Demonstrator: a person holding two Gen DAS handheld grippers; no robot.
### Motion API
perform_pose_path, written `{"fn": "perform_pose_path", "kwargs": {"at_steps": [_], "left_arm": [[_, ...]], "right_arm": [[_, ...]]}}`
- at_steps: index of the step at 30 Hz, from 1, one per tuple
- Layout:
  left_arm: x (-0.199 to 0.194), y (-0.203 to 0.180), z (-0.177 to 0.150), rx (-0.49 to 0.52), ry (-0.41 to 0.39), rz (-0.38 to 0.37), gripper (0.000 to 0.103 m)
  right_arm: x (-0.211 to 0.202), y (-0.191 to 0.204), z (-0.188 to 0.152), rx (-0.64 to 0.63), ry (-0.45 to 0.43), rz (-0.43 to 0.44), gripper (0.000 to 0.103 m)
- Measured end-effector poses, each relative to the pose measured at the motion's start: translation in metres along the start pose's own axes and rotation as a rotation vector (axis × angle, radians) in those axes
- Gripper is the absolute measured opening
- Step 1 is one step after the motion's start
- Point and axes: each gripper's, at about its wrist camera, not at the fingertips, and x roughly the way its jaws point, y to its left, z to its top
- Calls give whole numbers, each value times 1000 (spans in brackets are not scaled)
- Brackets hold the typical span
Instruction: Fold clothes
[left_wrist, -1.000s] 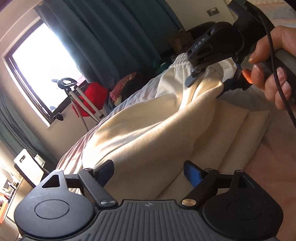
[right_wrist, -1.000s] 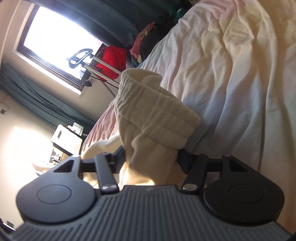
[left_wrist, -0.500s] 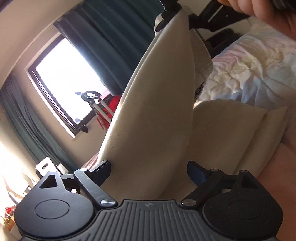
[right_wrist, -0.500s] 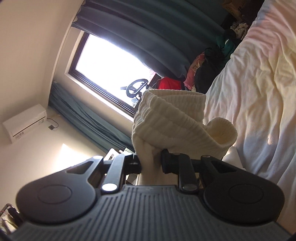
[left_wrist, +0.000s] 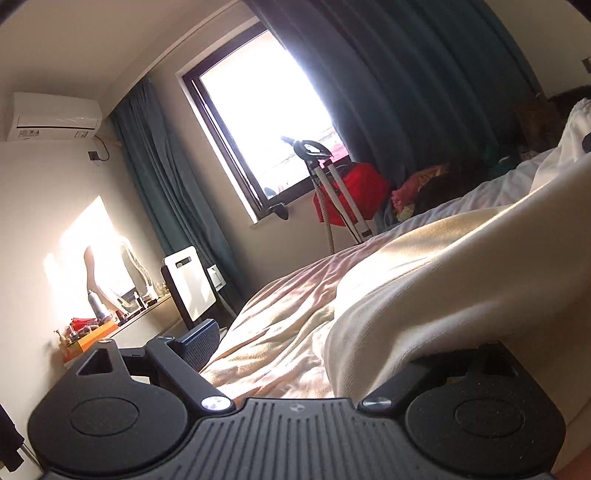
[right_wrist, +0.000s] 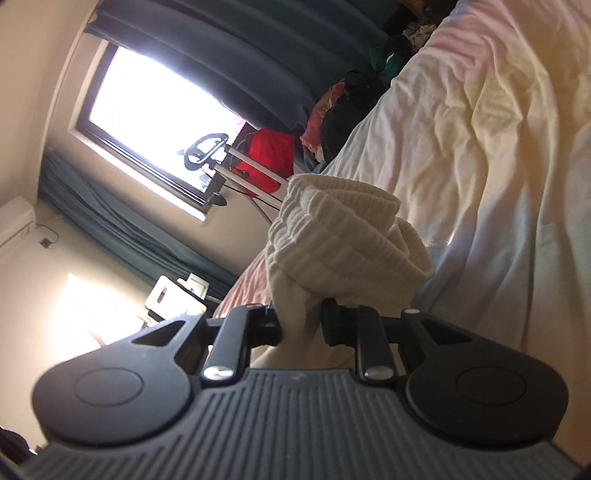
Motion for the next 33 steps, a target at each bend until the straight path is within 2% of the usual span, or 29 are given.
{"fn": "perform_pose_path", "kwargs": {"at_steps": [4, 6, 9, 11, 14, 21, 27, 29, 31, 33], "left_arm": [[-6, 10, -3, -12, 28, -19, 94], [-12, 17, -7, -17, 43, -23, 94], [-10, 24, -12, -44, 74, -37, 94], [-10, 29, -14, -72, 95, -46, 94], [-13, 33, -16, -120, 127, -57, 94], [-14, 36, -17, -144, 143, -70, 96], [-14, 33, -17, -141, 148, -87, 97], [-14, 32, -18, -136, 148, -90, 97], [-14, 32, -19, -131, 148, -92, 98], [-15, 33, -19, -136, 149, -90, 98]], "right_arm": [[-7, -7, -14, 13, 41, -97, 33], [-7, -14, -20, 45, 68, -100, 35], [-5, -27, -22, 156, 93, -36, 41], [-2, -36, -22, 241, 100, 22, 55], [8, -38, -24, 264, 101, 37, 71], [37, -33, -24, 166, 64, -45, 71], [45, -28, -14, 116, 13, -26, 69], [48, -21, -9, 62, -6, -16, 47], [51, -11, -1, 2, -21, 3, 34], [49, 0, 4, -70, -47, 42, 31]]}}
